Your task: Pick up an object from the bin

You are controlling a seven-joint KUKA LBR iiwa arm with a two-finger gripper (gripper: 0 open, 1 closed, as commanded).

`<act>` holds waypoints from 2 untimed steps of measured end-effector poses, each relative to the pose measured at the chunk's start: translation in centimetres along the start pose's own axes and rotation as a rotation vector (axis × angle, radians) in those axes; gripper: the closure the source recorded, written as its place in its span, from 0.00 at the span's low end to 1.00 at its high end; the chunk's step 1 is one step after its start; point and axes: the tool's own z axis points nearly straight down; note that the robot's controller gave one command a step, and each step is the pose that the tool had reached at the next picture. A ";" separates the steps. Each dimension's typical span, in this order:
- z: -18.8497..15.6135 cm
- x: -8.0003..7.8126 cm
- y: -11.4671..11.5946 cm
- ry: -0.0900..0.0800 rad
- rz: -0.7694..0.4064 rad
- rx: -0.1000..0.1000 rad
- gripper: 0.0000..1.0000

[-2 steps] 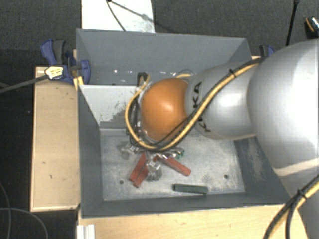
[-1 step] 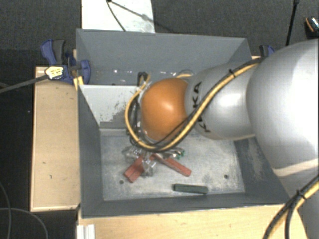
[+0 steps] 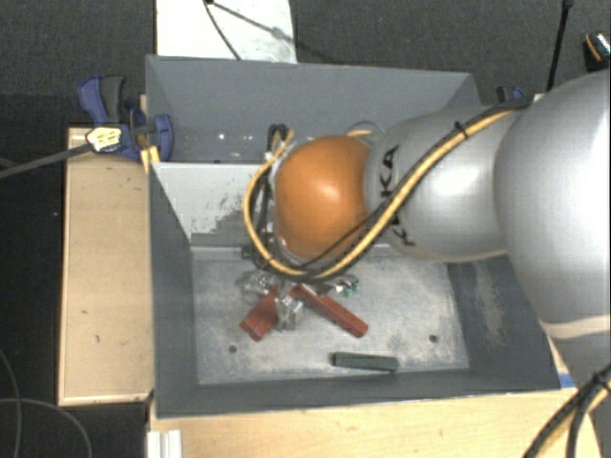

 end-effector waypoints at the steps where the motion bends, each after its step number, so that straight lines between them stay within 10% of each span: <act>1: -3.4 -0.2 -0.1 -0.001 0.010 0.001 1.00; 2: -6.9 -0.3 -0.1 -0.001 0.020 0.001 1.00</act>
Offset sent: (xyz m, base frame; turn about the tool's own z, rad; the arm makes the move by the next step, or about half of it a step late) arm 0.0002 0.0000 0.0319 0.0000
